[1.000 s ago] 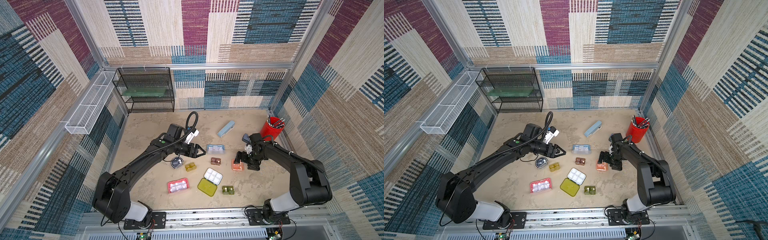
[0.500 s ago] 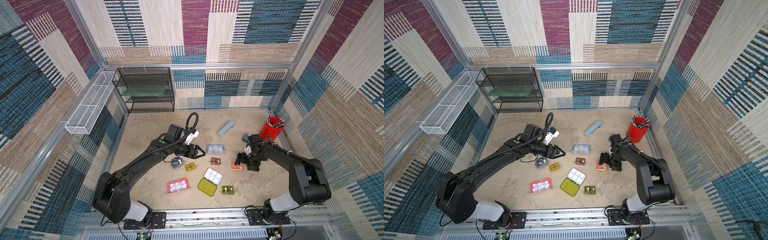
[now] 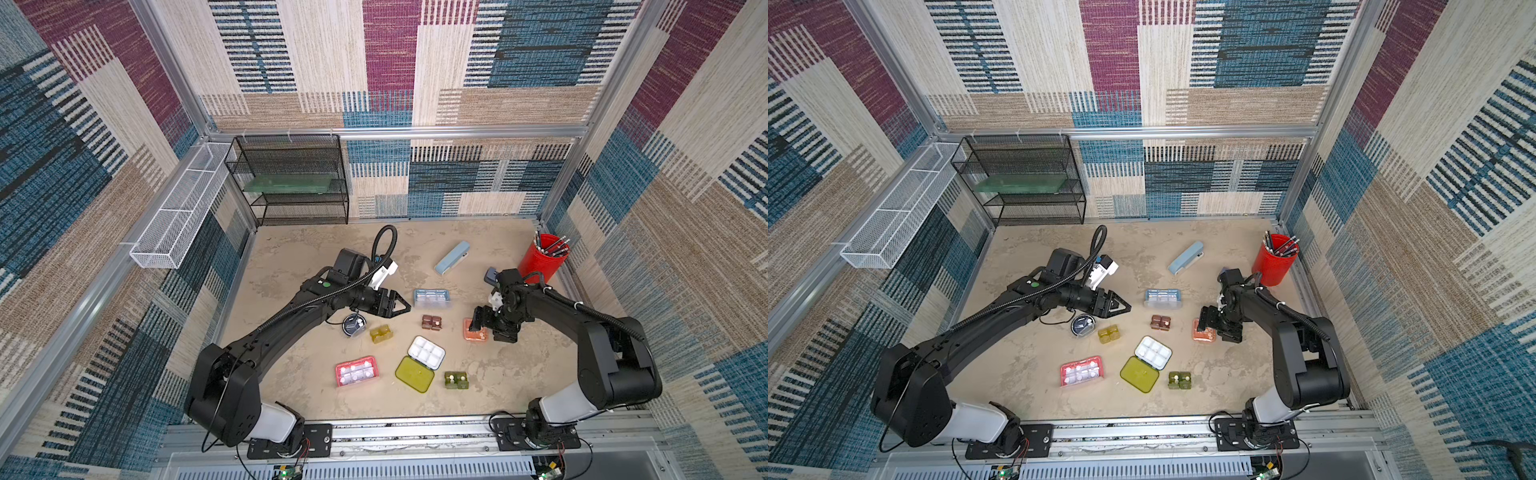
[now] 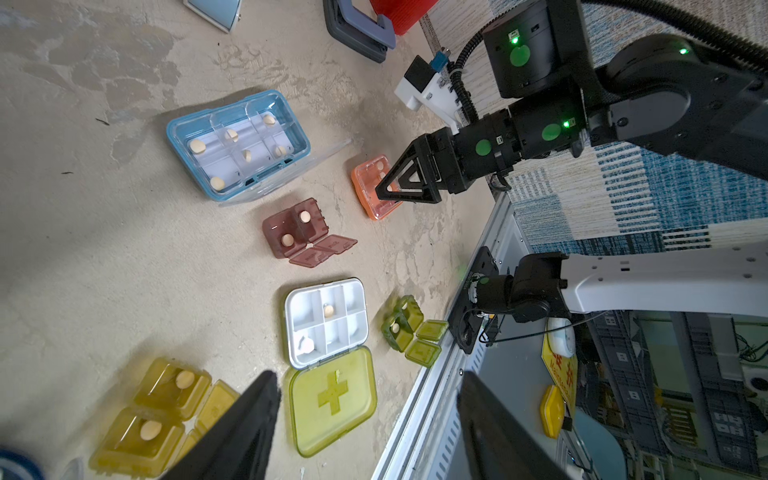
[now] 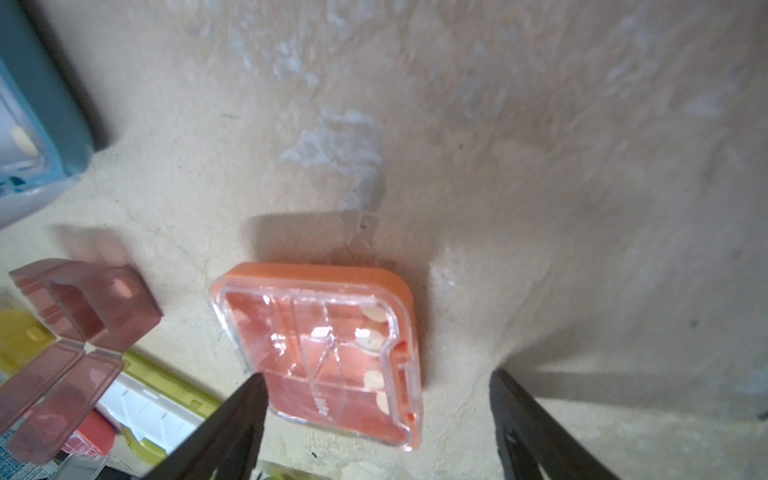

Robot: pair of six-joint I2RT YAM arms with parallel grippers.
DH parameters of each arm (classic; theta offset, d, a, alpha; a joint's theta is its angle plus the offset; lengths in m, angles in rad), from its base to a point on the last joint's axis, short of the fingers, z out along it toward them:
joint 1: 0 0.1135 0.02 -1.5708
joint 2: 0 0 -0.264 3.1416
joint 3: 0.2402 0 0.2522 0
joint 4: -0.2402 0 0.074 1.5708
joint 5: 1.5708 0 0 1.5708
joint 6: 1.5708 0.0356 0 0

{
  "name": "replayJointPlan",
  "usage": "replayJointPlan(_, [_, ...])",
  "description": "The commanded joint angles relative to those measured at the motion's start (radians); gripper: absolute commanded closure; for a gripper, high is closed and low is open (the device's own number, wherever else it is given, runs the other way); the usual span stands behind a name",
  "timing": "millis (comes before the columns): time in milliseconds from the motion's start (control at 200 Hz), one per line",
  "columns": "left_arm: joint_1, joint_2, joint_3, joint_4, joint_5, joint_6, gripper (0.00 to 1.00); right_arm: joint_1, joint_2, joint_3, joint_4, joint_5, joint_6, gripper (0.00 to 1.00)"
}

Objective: Close pillboxes
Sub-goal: Close the lid on the pillbox.

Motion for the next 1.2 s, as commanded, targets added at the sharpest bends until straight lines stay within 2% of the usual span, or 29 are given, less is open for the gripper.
replayJointPlan(0, [0.001,-0.001,0.001,-0.006,0.002,0.018,0.29,-0.001,0.012,-0.002,0.014,0.019,0.007,0.16])
replayJointPlan(426, [0.001,0.003,-0.002,0.002,0.004,0.014,0.29,0.0,0.011,-0.01,0.014,0.028,0.007,0.19])
replayJointPlan(1197, [0.002,0.006,0.009,-0.004,0.004,0.023,0.29,-0.002,-0.013,0.002,-0.003,0.036,0.023,0.16])
